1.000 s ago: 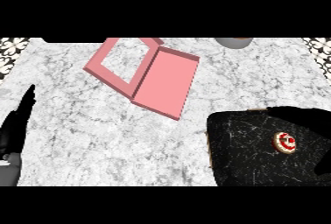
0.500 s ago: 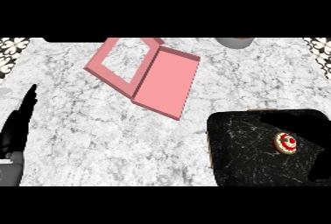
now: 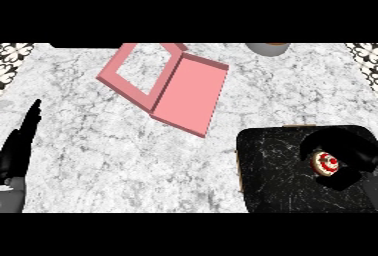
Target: Pick the cupcake from the tray and place it in the cardboard box
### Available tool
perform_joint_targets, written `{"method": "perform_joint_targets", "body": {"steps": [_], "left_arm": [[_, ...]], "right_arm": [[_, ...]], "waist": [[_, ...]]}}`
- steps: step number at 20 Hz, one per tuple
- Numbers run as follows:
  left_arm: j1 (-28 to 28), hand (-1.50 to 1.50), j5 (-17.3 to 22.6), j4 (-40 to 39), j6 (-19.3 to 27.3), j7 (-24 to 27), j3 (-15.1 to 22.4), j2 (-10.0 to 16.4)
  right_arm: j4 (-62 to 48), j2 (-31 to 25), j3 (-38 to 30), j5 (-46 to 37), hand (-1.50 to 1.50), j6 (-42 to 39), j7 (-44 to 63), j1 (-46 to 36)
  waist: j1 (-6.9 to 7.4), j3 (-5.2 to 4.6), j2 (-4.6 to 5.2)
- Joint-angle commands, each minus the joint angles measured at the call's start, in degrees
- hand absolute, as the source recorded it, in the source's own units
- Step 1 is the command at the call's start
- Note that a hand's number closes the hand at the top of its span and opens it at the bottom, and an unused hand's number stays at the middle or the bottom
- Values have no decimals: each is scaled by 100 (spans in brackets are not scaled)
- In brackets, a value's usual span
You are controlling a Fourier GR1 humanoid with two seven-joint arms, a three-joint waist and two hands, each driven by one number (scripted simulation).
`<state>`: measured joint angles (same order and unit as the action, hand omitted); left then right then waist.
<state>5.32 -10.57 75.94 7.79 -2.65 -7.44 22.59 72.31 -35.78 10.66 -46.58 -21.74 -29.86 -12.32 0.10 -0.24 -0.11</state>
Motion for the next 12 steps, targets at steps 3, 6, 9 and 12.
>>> {"method": "perform_joint_targets", "body": {"steps": [3,6,9,12], "left_arm": [[293,0,-50,-132,-93,-153,-126,28],[-195,0,-69,604,-146,-412,-13,-8],[19,0,-210,271,2,-67,154,-239],[208,0,-155,237,-203,-129,107,-54]], "right_arm": [[-571,165,-305,-401,150,985,-502,-184],[-854,500,-430,-574,150,1496,-253,-540],[-2006,623,-607,-560,150,1085,-127,-2046],[-2986,795,-774,-690,150,1398,-96,-2887]], "waist": [[1,26,21],[73,30,18],[223,32,70],[350,38,107]]}}
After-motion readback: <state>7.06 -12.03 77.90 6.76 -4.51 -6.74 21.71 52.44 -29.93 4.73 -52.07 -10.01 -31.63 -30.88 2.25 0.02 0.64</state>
